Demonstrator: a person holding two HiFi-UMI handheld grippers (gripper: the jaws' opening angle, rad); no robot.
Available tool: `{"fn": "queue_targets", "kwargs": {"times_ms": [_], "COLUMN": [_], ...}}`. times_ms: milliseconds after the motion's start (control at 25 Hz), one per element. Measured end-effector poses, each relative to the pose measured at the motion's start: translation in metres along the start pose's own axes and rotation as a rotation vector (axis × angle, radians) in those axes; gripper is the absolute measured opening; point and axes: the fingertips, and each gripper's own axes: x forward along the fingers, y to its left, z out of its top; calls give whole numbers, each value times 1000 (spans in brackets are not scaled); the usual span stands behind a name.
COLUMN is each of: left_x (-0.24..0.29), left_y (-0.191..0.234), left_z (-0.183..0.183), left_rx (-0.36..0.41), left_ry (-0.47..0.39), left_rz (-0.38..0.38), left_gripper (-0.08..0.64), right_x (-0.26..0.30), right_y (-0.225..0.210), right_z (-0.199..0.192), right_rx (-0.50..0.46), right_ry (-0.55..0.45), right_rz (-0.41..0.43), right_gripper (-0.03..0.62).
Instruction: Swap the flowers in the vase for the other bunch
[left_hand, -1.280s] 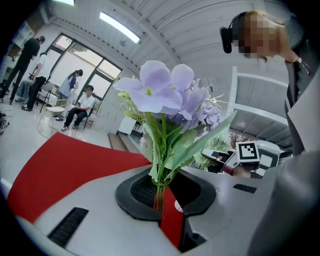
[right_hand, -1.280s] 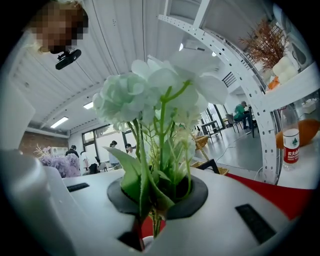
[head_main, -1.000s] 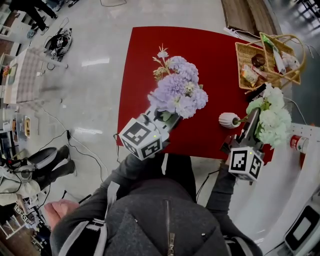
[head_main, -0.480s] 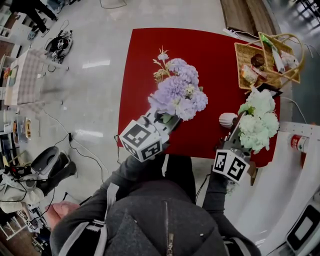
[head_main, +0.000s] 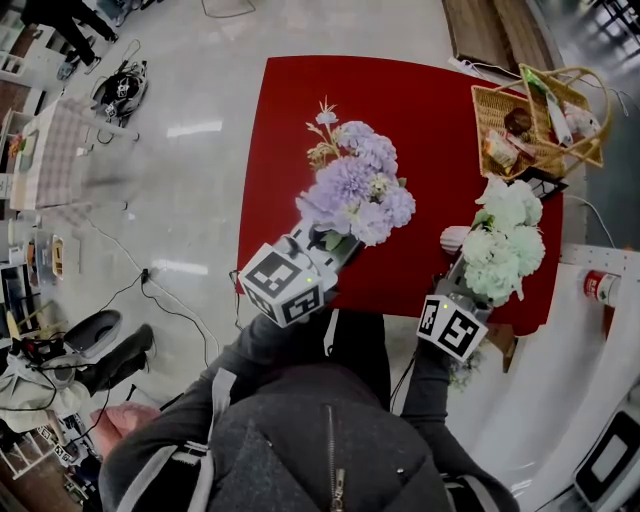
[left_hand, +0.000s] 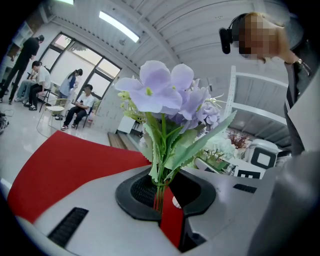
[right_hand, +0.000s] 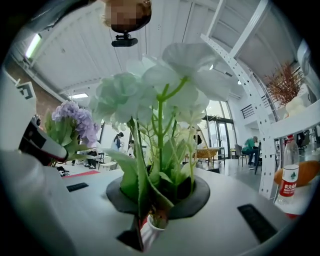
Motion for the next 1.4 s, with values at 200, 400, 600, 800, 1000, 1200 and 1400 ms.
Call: {"fn": "queue_targets", "kwargs": {"times_ms": [200,400,600,800,1000,1200,1400], "left_x": [-3,-3,-16,-20,-24,-28,-30], "left_y": [-1,-1,-4,-9,-14,-18,-21], "left_z": [-1,2,0,0,-1,0,1], "left_rx": [5,7,15,21,21,21,19], "left_ry": [-4,-7,-15,-20,-23,-22,-16], "left_rz": [-10,-17,-33,-53,-67,-83,-106], "left_gripper": [61,61,61,61,61,61,61], "right_x": [-1,1,-15,-26,-37,-45,-54], "right_y": [5,5,15,18,20,27,36], "right_z": [-1,-1,-1,-2,-3,-4,-9], "right_rx": [-21,-44,-65,-66,-79,-93,-95], "right_ry": [-5,2,5,12,19,37,61], "right_rz": [5,6,8,2,3,5,7], "right_gripper": [61,81,142,189,199,204,210]}}
